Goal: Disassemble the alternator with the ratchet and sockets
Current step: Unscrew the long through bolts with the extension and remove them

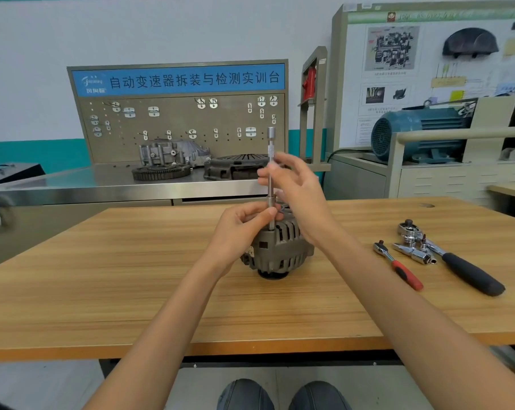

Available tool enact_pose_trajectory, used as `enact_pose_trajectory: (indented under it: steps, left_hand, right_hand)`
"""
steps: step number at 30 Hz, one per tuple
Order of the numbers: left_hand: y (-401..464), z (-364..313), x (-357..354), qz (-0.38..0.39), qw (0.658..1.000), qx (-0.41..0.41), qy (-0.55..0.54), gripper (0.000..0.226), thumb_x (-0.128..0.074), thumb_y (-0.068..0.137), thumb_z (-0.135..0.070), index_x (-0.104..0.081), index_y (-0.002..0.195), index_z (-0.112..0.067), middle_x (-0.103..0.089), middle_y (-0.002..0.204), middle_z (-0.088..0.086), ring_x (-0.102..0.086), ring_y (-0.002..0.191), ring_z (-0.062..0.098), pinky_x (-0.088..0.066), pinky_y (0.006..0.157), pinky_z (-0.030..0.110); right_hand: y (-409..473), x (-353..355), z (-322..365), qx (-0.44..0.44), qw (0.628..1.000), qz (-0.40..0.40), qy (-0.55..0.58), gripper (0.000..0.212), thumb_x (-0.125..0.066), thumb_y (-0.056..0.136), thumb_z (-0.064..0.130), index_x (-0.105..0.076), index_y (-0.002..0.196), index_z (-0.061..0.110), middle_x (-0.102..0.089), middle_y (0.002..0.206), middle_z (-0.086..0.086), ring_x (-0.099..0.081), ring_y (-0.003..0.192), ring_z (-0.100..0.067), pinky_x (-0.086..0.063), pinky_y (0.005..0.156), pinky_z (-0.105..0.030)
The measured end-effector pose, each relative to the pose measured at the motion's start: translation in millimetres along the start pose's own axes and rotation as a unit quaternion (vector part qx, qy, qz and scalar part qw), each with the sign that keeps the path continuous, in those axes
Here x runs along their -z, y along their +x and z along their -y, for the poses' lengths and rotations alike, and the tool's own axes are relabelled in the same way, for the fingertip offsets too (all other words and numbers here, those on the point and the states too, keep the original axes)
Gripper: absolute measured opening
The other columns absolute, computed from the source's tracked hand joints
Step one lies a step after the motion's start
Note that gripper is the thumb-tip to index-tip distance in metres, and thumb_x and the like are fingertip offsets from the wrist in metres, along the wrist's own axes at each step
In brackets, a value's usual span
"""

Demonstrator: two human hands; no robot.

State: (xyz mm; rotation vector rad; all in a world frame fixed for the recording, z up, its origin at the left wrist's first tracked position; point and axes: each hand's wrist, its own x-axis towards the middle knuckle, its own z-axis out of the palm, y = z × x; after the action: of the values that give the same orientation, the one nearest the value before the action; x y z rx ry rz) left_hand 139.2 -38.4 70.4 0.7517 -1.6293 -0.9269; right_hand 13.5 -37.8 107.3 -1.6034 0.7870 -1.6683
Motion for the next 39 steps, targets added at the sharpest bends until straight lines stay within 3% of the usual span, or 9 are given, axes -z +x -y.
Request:
enact_pose_trajectory:
  steps: [3,8,15,20,23,27,33,39]
  left_hand:
    - [-0.4,-0.8,0.1,-0.004,1.000,0.009,-0.007,0.014,-0.059,0.094,-0.018,-0.073,0.095,-0.023,-0.076,0.088,-0.007,-0.068,0.078,0.001,-0.050,0.063,0.013]
    - [-0.3,-0.1,-1.9,-0.029,0.999,0.005,-0.016,0.013,-0.060,0.093,-0.016,-0.072,0.098,-0.018,-0.076,0.086,-0.005,-0.068,0.074,0.001,-0.049,0.060,0.012]
    - [0.4,-1.1,-5.7,-0.054,0.998,0.013,-0.031,0.011,-0.063,0.090,-0.014,-0.072,0.097,-0.015,-0.075,0.078,-0.006,-0.070,0.073,0.003,-0.050,0.059,0.013]
    - [1.0,-0.9,-10.5,-0.097,0.994,0.022,-0.035,0.013,-0.069,0.085,-0.014,-0.074,0.096,-0.009,-0.075,0.074,-0.005,-0.070,0.071,0.002,-0.050,0.060,0.012]
    - [0.7,-2.5,-12.5,-0.112,0.993,0.024,-0.040,0.003,-0.072,0.083,-0.014,-0.074,0.082,-0.017,-0.074,0.069,-0.007,-0.068,0.066,0.000,-0.049,0.057,0.011]
    - [2.5,-3.9,-12.8,-0.102,0.994,0.037,-0.007,0.006,-0.072,0.083,-0.020,-0.070,0.078,-0.019,-0.072,0.067,-0.007,-0.064,0.060,-0.002,-0.046,0.052,0.011]
    - [0.2,-4.6,-9.2,-0.035,0.999,0.024,0.015,0.018,-0.056,0.095,-0.026,-0.072,0.088,-0.023,-0.074,0.080,-0.007,-0.066,0.074,0.001,-0.047,0.059,0.012]
    - [-1.4,-6.3,1.7,0.021,0.999,0.030,0.010,0.019,-0.053,0.097,-0.022,-0.072,0.101,-0.024,-0.076,0.092,-0.002,-0.069,0.084,0.009,-0.053,0.064,0.018]
  right_hand:
    - [10.2,-3.1,16.7,0.010,0.998,0.026,0.061,0.014,-0.051,0.097,0.018,-0.057,0.109,0.022,-0.072,0.088,0.002,-0.069,0.086,-0.012,-0.056,0.081,-0.027]
    - [14.4,-6.4,26.2,0.036,0.998,0.042,-0.025,0.024,-0.050,0.097,0.010,-0.055,0.118,-0.001,-0.068,0.082,-0.005,-0.069,0.075,-0.012,-0.058,0.075,-0.027]
    - [13.9,-9.0,31.8,0.083,0.978,0.019,-0.190,0.006,-0.047,0.099,0.014,-0.051,0.100,0.011,-0.061,0.076,0.001,-0.067,0.071,-0.014,-0.058,0.071,-0.028]
    - [12.5,-13.5,30.1,0.114,0.960,-0.015,-0.256,0.013,-0.045,0.099,0.014,-0.053,0.105,0.006,-0.057,0.073,0.005,-0.063,0.068,-0.009,-0.053,0.069,-0.019]
    - [10.9,-14.4,29.3,0.108,0.965,-0.020,-0.236,0.007,-0.044,0.100,0.015,-0.050,0.099,0.011,-0.058,0.072,0.004,-0.063,0.064,-0.006,-0.052,0.069,-0.020]
    - [10.5,-18.6,30.5,0.037,0.986,0.010,-0.162,0.014,-0.035,0.102,0.014,-0.047,0.095,0.012,-0.051,0.072,0.002,-0.054,0.059,-0.007,-0.052,0.063,-0.023]
    - [17.1,-26.9,24.0,-0.045,0.999,0.012,0.017,0.025,-0.030,0.102,0.013,-0.045,0.082,0.016,-0.036,0.062,0.004,-0.030,0.048,-0.006,-0.026,0.043,-0.018]
    - [18.7,-24.7,18.6,-0.067,0.986,0.016,0.153,0.019,-0.042,0.100,0.028,-0.044,0.085,0.017,-0.037,0.048,0.010,-0.026,0.040,-0.002,-0.021,0.036,-0.015]
